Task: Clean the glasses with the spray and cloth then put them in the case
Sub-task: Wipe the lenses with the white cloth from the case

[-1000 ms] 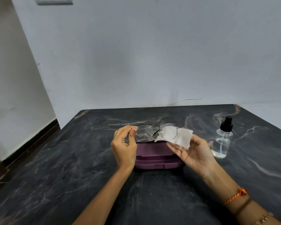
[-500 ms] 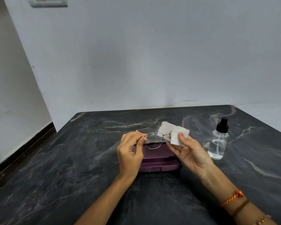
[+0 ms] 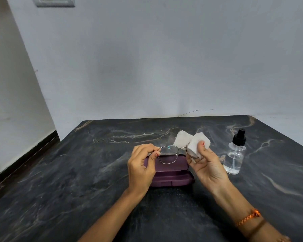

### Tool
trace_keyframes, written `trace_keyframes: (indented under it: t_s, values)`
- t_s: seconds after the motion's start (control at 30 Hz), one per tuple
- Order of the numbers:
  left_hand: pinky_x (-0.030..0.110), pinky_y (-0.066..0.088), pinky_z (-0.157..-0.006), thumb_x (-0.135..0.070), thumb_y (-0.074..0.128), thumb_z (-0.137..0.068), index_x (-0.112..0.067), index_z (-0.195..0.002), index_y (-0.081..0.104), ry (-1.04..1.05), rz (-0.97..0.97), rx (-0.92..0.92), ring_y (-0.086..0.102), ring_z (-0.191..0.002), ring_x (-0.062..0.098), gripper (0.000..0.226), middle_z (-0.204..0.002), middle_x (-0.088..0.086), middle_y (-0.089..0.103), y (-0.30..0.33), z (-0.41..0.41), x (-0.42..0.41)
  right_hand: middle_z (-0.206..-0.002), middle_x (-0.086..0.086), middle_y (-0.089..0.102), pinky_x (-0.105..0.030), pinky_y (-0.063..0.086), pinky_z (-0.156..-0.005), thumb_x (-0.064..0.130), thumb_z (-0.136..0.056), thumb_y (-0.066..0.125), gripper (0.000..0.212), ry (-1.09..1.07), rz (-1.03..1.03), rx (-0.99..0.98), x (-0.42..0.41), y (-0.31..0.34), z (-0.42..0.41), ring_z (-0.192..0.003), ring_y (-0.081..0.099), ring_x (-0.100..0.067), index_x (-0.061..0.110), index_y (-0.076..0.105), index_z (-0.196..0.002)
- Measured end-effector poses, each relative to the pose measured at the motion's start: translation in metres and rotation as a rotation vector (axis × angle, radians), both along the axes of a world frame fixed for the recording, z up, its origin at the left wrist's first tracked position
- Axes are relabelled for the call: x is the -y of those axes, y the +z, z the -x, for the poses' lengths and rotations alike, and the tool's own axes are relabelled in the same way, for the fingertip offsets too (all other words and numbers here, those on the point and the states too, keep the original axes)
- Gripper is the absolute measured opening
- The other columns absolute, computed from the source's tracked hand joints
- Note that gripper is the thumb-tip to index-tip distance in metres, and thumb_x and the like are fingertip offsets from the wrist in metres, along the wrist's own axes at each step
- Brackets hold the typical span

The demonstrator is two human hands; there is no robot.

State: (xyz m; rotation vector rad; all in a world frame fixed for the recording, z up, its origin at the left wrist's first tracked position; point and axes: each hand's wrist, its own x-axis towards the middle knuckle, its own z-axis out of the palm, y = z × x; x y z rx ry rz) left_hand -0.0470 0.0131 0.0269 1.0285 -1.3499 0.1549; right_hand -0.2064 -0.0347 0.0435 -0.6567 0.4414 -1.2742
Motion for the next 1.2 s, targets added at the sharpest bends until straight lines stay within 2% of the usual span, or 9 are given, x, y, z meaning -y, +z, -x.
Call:
trace_keyframes:
  t_s: [0.17, 0.23, 0.3, 0.37, 0.47, 0.63, 0.8, 0.97, 1.2]
  values:
    - [0.018, 0.046, -0.075, -0.012, 0.053, -0.081, 0.000, -0.079, 0.066, -0.003, 0.028, 0.047, 0.052, -0.083, 0.008, 0.018, -0.081, 0.000, 0.061, 0.004, -0.002, -0.002, -0.068, 0.000, 0.074, -0.016, 0.055, -0.054, 0.014, -0.046, 0.072, 0.030, -0.016, 0.080, -0.088, -0.002, 0.003, 0.000, -0.062, 0.069, -0.007, 0.011, 0.071, -0.076]
    - [0.017, 0.044, -0.076, -0.011, 0.052, -0.081, 0.001, -0.079, 0.065, 0.002, 0.036, 0.057, 0.051, -0.084, 0.007, 0.017, -0.080, 0.000, 0.059, 0.005, -0.004, -0.002, -0.067, 0.000, 0.074, -0.017, 0.055, -0.054, 0.001, -0.055, 0.070, 0.027, -0.005, 0.088, -0.127, -0.001, 0.002, 0.000, -0.063, 0.069, -0.008, 0.009, 0.067, -0.081]
    - [0.016, 0.042, -0.077, -0.011, 0.050, -0.082, 0.001, -0.078, 0.064, 0.018, 0.039, 0.050, 0.050, -0.084, 0.008, 0.018, -0.081, 0.000, 0.058, 0.006, -0.007, -0.001, -0.067, 0.000, 0.074, -0.017, 0.056, -0.056, -0.010, -0.075, 0.054, 0.021, 0.016, 0.093, -0.162, -0.001, 0.001, -0.002, -0.064, 0.069, -0.007, 0.006, 0.062, -0.087]
    - [0.015, 0.041, -0.077, -0.012, 0.048, -0.083, 0.002, -0.078, 0.063, 0.039, 0.037, 0.031, 0.049, -0.084, 0.009, 0.020, -0.081, 0.000, 0.057, 0.007, -0.010, 0.000, -0.069, -0.001, 0.074, -0.017, 0.055, -0.055, -0.007, -0.080, 0.049, 0.018, 0.041, 0.111, -0.184, -0.003, 0.000, -0.004, -0.065, 0.069, -0.007, 0.004, 0.061, -0.087]
    - [0.015, 0.040, -0.075, -0.012, 0.046, -0.084, 0.003, -0.078, 0.061, 0.052, 0.028, 0.021, 0.048, -0.083, 0.010, 0.023, -0.080, 0.002, 0.056, 0.009, -0.012, 0.000, -0.068, 0.001, 0.074, -0.015, 0.052, -0.053, 0.009, -0.075, 0.054, 0.013, 0.047, 0.119, -0.204, -0.005, 0.003, -0.005, -0.062, 0.067, -0.005, 0.008, 0.063, -0.085]
    - [0.016, 0.039, -0.074, -0.011, 0.051, -0.085, 0.003, -0.077, 0.061, 0.046, 0.060, 0.096, 0.047, -0.081, 0.010, 0.019, -0.080, 0.000, 0.054, 0.010, -0.010, -0.001, -0.066, 0.003, 0.073, -0.015, 0.050, -0.049, 0.027, -0.073, 0.055, 0.015, 0.008, 0.012, -0.136, -0.002, -0.001, -0.004, -0.059, 0.067, -0.006, 0.014, 0.059, -0.080]
    - [0.015, 0.037, -0.078, -0.018, 0.046, -0.088, 0.003, -0.076, 0.061, 0.028, 0.086, 0.163, 0.048, -0.082, 0.009, 0.029, -0.076, 0.005, 0.059, 0.009, -0.009, -0.001, -0.065, 0.002, 0.073, -0.013, 0.049, -0.048, 0.014, -0.063, 0.059, 0.023, 0.011, 0.009, -0.092, -0.004, -0.001, -0.005, -0.055, 0.065, -0.005, 0.009, 0.061, -0.085]
    - [0.016, 0.039, -0.078, -0.017, 0.049, -0.087, 0.003, -0.078, 0.062, 0.027, 0.076, 0.127, 0.049, -0.084, 0.010, 0.025, -0.081, 0.000, 0.056, 0.008, -0.009, 0.000, -0.066, 0.001, 0.073, -0.014, 0.052, -0.051, -0.004, -0.077, 0.052, 0.022, 0.059, 0.022, -0.098, -0.004, -0.002, -0.004, -0.060, 0.067, -0.005, 0.009, 0.059, -0.094]
    - [0.016, 0.040, -0.074, -0.015, 0.051, -0.086, 0.003, -0.079, 0.062, 0.043, 0.041, 0.071, 0.049, -0.081, 0.010, 0.022, -0.079, 0.001, 0.056, 0.009, -0.014, 0.001, -0.070, 0.000, 0.075, -0.015, 0.052, -0.053, 0.011, -0.064, 0.061, 0.022, 0.046, 0.139, -0.233, -0.003, 0.003, 0.000, -0.065, 0.069, -0.006, 0.008, 0.065, -0.086]
